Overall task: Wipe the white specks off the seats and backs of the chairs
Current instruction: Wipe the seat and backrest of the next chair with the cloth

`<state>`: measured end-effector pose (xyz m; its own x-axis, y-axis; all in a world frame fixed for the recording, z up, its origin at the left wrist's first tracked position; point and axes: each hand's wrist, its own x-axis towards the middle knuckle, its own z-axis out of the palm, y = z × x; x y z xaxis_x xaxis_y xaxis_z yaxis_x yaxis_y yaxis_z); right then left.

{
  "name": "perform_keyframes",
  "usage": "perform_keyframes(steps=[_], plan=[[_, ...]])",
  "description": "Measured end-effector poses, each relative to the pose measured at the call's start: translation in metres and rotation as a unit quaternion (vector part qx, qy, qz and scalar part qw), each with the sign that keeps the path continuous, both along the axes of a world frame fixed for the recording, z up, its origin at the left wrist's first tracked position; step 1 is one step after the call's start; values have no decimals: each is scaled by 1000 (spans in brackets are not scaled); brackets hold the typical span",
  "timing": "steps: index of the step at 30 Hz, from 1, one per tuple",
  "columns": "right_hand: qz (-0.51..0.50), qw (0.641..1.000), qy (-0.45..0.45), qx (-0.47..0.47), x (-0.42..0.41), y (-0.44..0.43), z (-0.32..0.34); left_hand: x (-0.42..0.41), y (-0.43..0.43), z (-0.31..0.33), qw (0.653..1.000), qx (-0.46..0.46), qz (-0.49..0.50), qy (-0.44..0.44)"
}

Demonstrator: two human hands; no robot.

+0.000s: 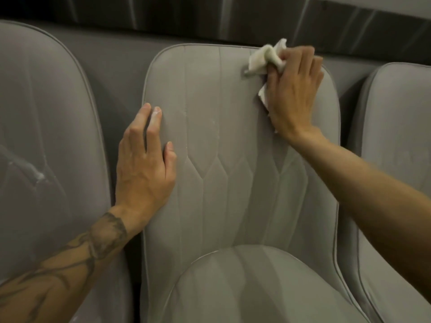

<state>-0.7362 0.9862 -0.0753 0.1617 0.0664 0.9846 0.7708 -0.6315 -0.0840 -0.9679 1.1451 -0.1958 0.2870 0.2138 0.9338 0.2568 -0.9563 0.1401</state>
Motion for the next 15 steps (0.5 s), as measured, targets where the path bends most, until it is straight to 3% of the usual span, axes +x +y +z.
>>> perform_keyframes(steps=[4,8,10,15], plan=[[40,999,-21,10,-9,1,-56,1,0,-1,1000,4,-3,-2],[92,985,-8,-146,-35,-25,-151,1,-1,0,1000,7,2,1],[101,984,-21,-147,-30,-25,-134,-1,-2,1,1000,0,3,0],[50,998,-26,9,-12,9,-55,0,0,-1,1000,3,1,-4]])
